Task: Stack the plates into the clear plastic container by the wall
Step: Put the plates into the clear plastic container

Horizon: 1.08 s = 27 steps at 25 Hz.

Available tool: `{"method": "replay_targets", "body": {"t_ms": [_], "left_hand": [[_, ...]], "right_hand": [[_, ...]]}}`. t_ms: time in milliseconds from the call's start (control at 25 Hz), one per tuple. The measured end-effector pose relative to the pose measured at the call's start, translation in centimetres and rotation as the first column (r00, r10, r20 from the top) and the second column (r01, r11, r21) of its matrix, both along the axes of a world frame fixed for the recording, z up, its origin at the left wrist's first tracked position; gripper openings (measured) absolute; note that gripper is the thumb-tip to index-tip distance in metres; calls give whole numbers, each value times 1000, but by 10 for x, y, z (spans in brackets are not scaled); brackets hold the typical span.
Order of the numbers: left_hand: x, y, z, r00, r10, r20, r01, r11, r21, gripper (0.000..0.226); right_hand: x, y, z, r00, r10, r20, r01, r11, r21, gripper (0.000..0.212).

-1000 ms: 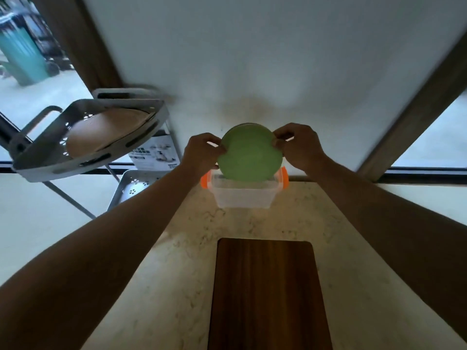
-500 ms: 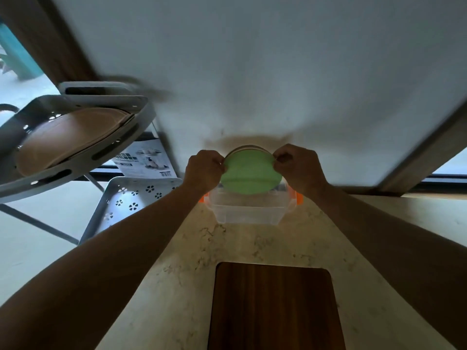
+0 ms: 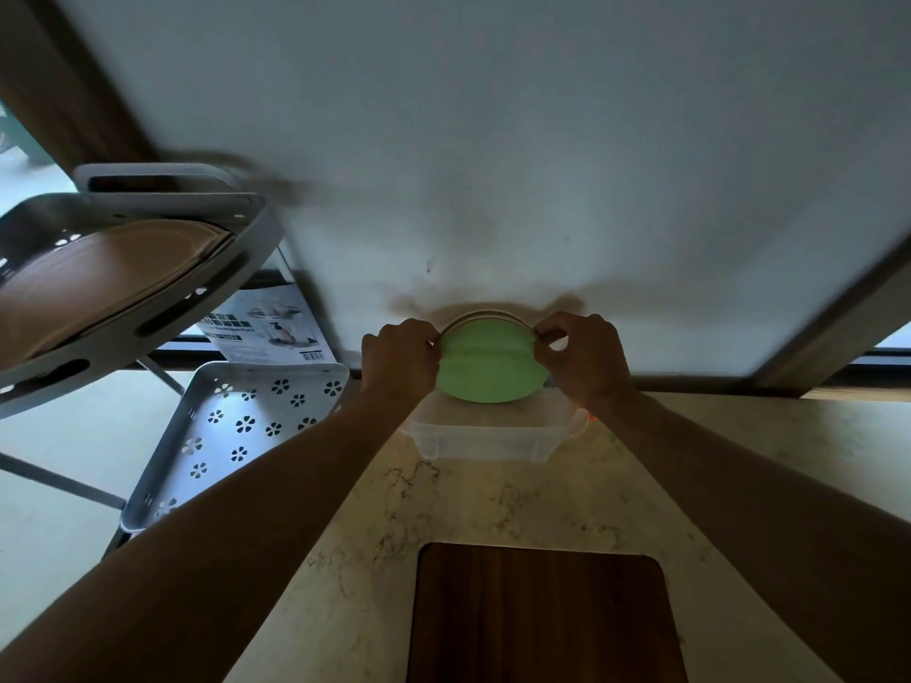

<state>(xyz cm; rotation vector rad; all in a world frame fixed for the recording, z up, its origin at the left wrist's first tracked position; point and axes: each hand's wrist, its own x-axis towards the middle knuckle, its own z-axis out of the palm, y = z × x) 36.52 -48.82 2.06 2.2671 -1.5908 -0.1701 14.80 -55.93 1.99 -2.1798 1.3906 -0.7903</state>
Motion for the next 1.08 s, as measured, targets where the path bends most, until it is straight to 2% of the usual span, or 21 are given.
{"method": "replay_targets", "body": {"t_ms": [240, 480, 680, 800, 1080], "left_hand": [[1, -10, -3, 994, -6, 108, 3, 1000, 24, 20], [5, -18, -3, 996, 15, 90, -18, 1000, 24, 17], [5, -13, -3, 997, 24, 68, -23, 999, -26, 21], [5, -5, 8, 999, 30, 15, -29, 997, -78, 21], [2, 47, 54, 994, 60, -95, -74, 987, -141, 24]], "right_hand": [[6, -2, -2, 997, -44, -64, 41, 998, -41, 18], [7, -4, -2, 979, -66, -192, 39, 990, -138, 22], [6, -3, 0, 967, -77, -245, 45, 990, -132, 24], [4, 5, 8, 982, -44, -181, 26, 994, -102, 27], [15, 52, 48, 976, 202, -80, -196, 977, 79, 40]]}}
